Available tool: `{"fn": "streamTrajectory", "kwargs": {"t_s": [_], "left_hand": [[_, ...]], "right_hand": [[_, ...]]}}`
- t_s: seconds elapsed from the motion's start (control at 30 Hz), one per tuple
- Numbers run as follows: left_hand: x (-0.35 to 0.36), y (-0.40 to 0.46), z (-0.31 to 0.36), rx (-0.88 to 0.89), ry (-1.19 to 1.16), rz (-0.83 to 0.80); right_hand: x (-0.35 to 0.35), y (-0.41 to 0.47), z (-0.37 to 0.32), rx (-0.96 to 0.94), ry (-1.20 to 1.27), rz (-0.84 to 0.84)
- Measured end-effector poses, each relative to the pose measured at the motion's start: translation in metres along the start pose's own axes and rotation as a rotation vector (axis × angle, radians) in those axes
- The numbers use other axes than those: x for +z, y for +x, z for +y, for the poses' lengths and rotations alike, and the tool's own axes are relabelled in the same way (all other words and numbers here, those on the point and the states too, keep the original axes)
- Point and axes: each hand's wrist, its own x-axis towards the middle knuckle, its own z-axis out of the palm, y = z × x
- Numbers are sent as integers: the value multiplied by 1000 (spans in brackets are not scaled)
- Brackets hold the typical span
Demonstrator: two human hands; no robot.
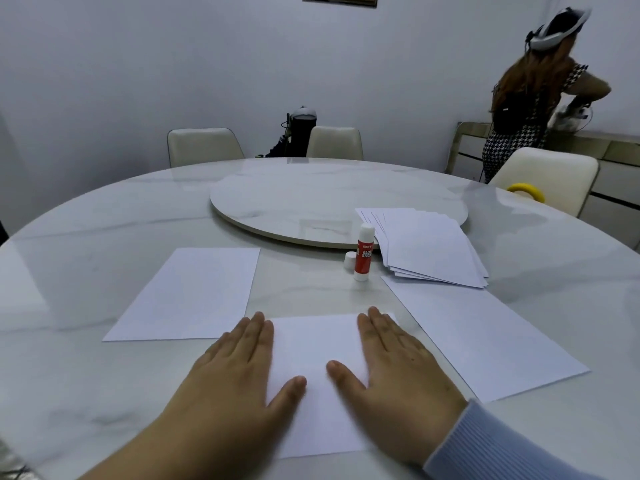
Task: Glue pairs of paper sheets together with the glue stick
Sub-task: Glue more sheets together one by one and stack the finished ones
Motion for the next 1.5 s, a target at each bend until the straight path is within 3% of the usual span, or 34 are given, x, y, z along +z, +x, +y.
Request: {"fn": "streamTrajectory", "kwargs": {"t_s": [0.37,0.57,0.67,0.77,0.9,1.03,1.1,1.2,1.27,1.37,1.5], "left_hand": [[1,-3,0,-87,-57,42],[2,1,-2,-101,-136,55],[-1,3,-6,-92,-390,178],[-11,6,-24,-211,-664,402],[-11,16,-33,-236,-454,301],[-5,16,-19,-157,-229,291],[-3,11,-15,-124,-228,327],[0,8,-13,-88,-250,365],[-1,7,-13,-72,-267,372],[-1,6,-14,-52,-286,380],[-3,5,-15,-4,-318,402]], "right_hand": [[-21,0,3,28,46,190],[-40,-9,18,142,622,203],[-52,-20,28,16,701,153],[-84,-31,44,-58,750,221],[-142,-37,76,-127,997,566],[-165,2,98,-4,1213,854],[-159,30,103,141,1382,892],[-133,67,98,267,1520,811],[-113,88,96,390,1493,757],[-85,111,95,525,1219,695],[-65,127,98,595,1039,653]]}}
